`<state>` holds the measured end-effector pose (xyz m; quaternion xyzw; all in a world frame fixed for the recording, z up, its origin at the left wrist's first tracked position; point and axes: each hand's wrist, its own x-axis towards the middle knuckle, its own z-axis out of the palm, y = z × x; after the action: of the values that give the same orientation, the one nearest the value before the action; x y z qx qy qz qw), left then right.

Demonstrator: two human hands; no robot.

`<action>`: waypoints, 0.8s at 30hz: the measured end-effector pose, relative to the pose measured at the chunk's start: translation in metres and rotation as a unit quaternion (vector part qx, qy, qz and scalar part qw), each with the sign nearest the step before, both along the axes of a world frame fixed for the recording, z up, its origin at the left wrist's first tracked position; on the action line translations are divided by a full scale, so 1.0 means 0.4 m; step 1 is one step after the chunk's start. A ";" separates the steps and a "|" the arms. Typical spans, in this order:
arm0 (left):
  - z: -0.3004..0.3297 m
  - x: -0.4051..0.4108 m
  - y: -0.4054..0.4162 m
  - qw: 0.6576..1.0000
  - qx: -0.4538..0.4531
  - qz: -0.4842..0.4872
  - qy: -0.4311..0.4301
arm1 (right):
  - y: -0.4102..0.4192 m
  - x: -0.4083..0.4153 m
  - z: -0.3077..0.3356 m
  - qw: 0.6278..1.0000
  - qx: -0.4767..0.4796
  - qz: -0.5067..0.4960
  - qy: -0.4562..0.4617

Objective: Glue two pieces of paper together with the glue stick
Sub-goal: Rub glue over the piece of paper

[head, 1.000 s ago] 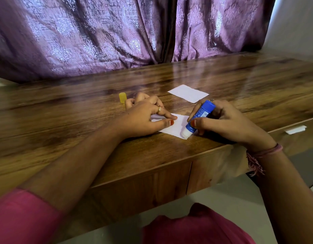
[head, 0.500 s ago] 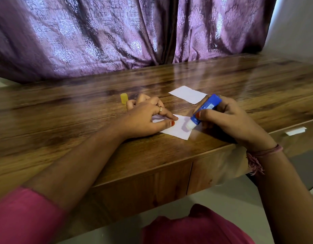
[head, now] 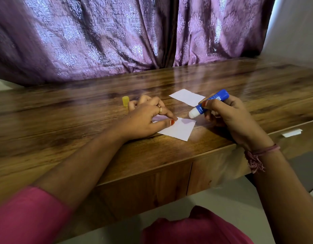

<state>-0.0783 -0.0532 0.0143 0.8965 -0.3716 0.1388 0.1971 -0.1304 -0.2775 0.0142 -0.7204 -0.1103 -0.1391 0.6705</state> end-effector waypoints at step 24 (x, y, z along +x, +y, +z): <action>0.028 0.091 0.127 0.884 -0.421 0.202 -0.021 | 0.011 0.063 0.054 0.993 0.027 0.082 0.077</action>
<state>-0.0420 -0.0026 0.0254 0.7816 -0.0934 0.3378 0.5160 -0.1050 -0.2733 0.0359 -0.6990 -0.1131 -0.0304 0.7055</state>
